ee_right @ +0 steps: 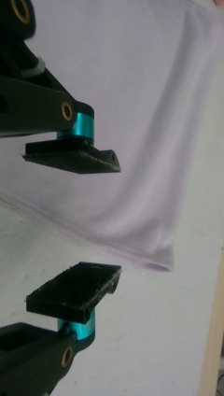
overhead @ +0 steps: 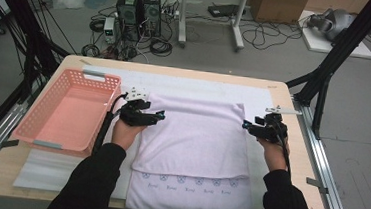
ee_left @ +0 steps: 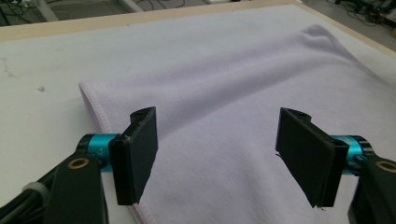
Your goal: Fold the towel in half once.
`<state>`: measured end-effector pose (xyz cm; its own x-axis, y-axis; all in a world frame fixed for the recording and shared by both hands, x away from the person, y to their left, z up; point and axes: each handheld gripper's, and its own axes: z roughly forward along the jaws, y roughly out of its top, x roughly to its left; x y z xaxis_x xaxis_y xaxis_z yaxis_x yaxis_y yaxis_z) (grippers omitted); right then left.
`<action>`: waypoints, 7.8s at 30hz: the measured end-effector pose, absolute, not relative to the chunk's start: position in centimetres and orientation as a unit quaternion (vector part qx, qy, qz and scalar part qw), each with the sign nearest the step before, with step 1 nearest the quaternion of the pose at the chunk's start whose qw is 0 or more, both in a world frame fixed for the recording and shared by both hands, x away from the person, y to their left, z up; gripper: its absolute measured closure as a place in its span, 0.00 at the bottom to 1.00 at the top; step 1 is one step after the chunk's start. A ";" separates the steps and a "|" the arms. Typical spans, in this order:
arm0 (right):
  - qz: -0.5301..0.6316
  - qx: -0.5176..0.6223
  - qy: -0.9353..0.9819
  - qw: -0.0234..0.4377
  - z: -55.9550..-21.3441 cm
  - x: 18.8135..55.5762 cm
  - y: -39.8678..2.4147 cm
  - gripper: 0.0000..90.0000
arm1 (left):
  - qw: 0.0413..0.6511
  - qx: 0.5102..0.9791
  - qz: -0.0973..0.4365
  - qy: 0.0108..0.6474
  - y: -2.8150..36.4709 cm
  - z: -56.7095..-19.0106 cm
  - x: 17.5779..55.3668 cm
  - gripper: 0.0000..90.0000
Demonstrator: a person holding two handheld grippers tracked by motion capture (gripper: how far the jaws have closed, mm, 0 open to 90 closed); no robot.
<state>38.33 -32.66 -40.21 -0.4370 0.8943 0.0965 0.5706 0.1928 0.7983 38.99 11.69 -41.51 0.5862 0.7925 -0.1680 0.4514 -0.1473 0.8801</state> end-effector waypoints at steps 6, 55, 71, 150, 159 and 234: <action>0.408 0.478 0.752 0.201 -40.5 35.2 -32.7 0.49 | 0.510 0.738 0.164 0.411 12.4 -41.7 36.6 0.39; 0.374 0.355 0.840 0.171 -44.4 22.9 -30.4 0.91 | 0.451 0.794 0.147 0.380 15.1 -45.4 23.4 0.95; 0.409 0.359 0.824 0.157 -43.3 22.3 -31.9 0.97 | 0.494 0.771 0.120 0.384 15.7 -44.2 22.8 0.98; 0.348 0.467 0.793 0.180 -43.3 27.9 -32.5 0.83 | 0.522 0.721 0.153 0.430 14.1 -42.1 32.8 0.45; 0.381 0.460 0.779 0.191 -42.5 30.4 -33.0 0.73 | 0.488 0.715 0.176 0.469 13.7 -42.5 37.3 0.49; 0.360 0.472 0.743 0.309 -42.0 47.7 -31.2 0.97 | 0.471 0.687 0.212 0.512 12.9 -42.7 49.4 0.94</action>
<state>47.74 -31.24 -41.98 -0.3625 0.9244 -0.1184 0.4789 0.2937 0.8273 49.40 12.94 -42.70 0.3869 0.9020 -0.1917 0.5033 -0.0323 0.8635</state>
